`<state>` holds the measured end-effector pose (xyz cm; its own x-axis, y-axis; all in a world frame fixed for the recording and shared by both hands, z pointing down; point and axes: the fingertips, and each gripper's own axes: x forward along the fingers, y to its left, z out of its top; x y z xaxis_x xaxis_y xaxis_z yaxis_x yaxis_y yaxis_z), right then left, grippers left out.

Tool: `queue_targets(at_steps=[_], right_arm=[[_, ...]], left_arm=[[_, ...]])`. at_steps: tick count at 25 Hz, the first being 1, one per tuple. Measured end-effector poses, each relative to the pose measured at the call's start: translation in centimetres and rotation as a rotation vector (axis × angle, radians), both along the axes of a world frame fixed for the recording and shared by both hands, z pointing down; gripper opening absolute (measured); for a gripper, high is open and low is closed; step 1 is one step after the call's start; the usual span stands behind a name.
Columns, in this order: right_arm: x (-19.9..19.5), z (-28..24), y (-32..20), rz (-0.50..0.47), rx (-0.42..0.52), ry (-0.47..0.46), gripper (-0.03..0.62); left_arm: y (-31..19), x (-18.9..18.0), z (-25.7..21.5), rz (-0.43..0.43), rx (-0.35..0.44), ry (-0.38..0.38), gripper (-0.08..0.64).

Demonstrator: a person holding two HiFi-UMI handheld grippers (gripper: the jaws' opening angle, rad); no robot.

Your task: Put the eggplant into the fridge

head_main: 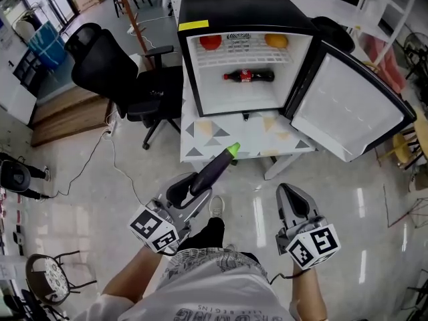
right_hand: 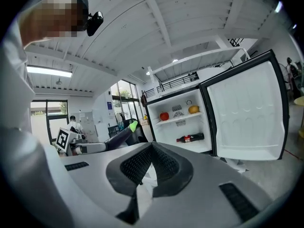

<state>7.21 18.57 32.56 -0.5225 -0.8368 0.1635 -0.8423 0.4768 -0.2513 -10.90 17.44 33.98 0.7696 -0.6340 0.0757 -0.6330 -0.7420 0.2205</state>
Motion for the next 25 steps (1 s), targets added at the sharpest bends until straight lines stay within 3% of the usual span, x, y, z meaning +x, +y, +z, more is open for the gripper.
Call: queue_targets(at_steps=[25], right_arm=[[-2.9, 1.9, -18.2, 0.033, -0.09, 0.035, 0.002]], left_arm=[[-17.8, -1.2, 3.7, 0.101, -0.078, -0.036, 0.209]])
